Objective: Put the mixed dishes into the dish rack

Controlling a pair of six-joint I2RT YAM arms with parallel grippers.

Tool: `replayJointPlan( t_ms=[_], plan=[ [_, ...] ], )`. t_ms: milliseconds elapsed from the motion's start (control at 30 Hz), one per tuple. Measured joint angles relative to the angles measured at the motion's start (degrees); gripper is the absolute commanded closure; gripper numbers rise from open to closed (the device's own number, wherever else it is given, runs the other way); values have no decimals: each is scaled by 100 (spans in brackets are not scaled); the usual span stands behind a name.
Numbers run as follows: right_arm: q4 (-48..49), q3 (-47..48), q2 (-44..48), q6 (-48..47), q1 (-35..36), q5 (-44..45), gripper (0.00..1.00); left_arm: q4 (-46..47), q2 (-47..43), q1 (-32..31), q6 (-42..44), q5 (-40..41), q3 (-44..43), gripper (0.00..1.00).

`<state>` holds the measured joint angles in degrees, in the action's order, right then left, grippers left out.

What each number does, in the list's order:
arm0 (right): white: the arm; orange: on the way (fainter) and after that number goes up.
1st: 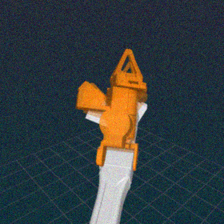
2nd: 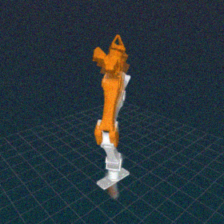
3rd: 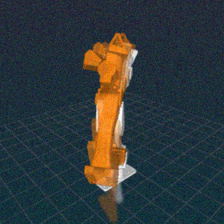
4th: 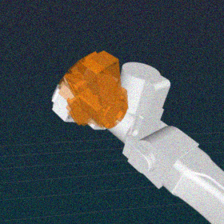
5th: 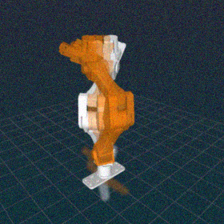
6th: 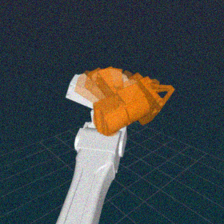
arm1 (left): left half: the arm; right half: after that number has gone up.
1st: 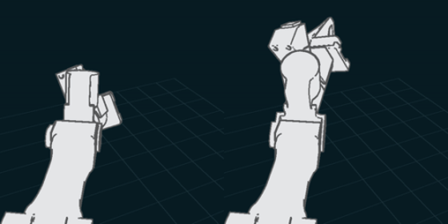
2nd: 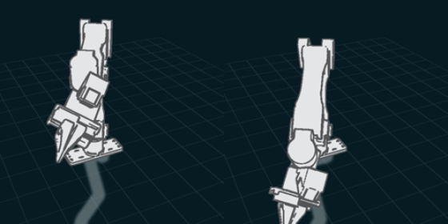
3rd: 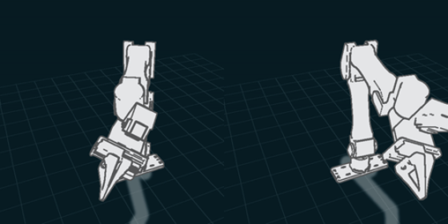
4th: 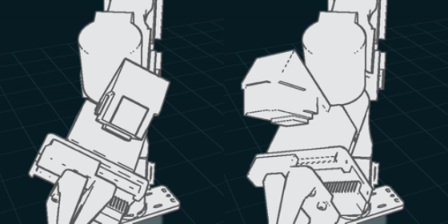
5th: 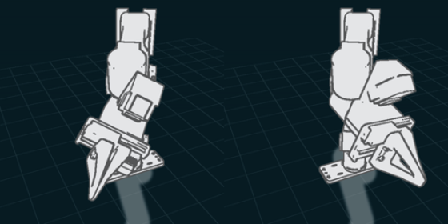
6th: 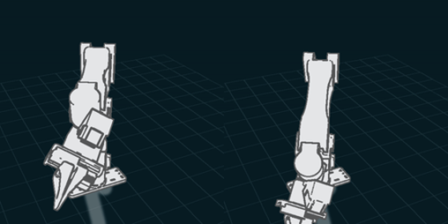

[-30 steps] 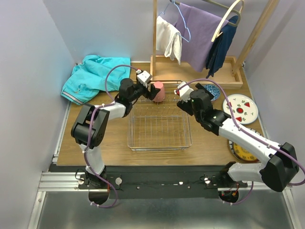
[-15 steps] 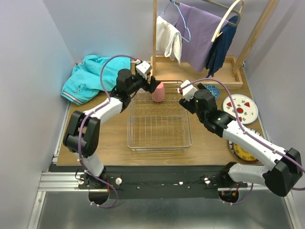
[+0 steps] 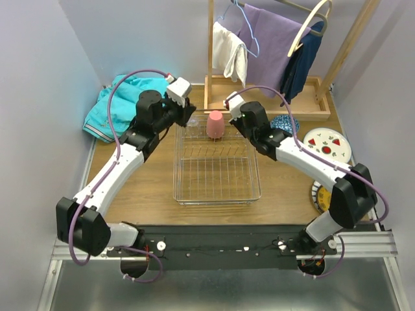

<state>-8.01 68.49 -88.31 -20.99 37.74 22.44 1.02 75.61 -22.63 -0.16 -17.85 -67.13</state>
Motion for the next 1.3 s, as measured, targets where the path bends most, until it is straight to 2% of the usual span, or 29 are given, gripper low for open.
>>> replayJointPlan(
  t_ms=[33, 300, 600, 867, 1300],
  plan=[
    [2, 186, -190, 46, -2, -111, 99, -240, -59, 0, 85, 35, 31, 100],
    [203, 1010, -1134, 190, -2, -407, 99, -1757, -321, 98, 675, 321, 507, 100],
    [216, 1801, -2273, 407, -153, -321, 99, -2712, -835, 846, 789, 597, 614, 100],
    [101, 2378, -2938, 505, -269, -398, 99, -2959, -1379, 1147, 741, 717, 619, 100],
    [-334, 3003, -3259, 831, -236, -859, 99, -2938, -1250, 1349, 605, 691, 765, 100]
  ],
)
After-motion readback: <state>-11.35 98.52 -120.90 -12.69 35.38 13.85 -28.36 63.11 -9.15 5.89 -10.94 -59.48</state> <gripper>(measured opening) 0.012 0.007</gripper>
